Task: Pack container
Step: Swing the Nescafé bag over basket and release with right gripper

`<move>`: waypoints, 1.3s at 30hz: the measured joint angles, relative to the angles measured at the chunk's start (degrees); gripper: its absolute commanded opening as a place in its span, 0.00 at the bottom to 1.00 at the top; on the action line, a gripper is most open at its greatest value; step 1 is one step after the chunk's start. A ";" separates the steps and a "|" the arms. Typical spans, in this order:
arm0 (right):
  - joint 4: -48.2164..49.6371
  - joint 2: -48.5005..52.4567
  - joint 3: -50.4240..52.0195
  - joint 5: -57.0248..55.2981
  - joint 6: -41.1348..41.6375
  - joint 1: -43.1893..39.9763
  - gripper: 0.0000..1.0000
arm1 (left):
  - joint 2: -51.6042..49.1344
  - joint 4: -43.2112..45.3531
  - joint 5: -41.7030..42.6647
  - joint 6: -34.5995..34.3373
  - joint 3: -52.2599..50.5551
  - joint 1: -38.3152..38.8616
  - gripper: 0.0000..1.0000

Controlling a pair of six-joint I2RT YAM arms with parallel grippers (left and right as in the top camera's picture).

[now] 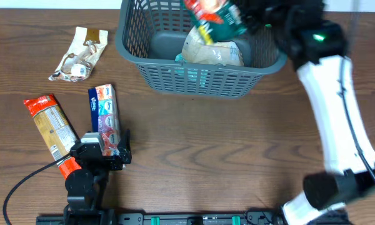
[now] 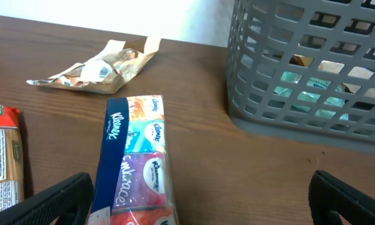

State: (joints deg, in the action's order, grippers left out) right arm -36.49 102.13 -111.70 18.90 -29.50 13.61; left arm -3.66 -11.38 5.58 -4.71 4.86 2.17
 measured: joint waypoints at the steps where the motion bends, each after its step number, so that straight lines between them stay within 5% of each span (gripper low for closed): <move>1: -0.48 1.68 0.00 0.50 0.02 0.31 0.01 | 0.00 0.00 0.00 0.00 0.00 0.00 0.99; 13: -7.50 15.63 0.00 -2.05 1.09 0.33 0.01 | 0.00 0.00 0.00 0.00 0.00 0.00 0.99; 14: -7.50 15.96 0.00 -2.32 1.38 0.33 0.07 | 0.00 0.00 0.00 0.00 0.00 0.00 0.99; 16: -7.52 16.04 0.00 -2.58 2.12 0.20 0.46 | 0.00 0.00 0.00 0.00 0.00 0.00 0.99; 17: -7.26 16.04 0.00 -2.58 2.10 0.13 0.58 | 0.00 0.00 0.00 0.00 0.00 0.00 0.99; 20: -7.19 15.78 -1.01 -2.38 2.38 0.07 0.94 | 0.00 0.00 0.00 0.00 0.00 0.00 0.99; 21: -7.28 15.52 -1.11 -2.38 2.67 0.02 0.97 | 0.00 0.00 0.00 0.00 0.00 0.00 0.99; 33: 0.15 0.74 -1.11 -1.55 6.43 -2.86 0.99 | -0.33 -4.87 -0.02 0.00 1.92 0.00 0.99; 39: 1.62 -15.02 -2.69 -4.63 16.22 -15.74 0.99 | -8.07 -16.52 -2.27 -2.47 17.64 0.13 0.99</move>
State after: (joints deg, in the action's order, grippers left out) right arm -34.87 87.11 -114.39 14.26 -13.28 -2.13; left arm -11.73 -27.90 3.31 -7.18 22.50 2.31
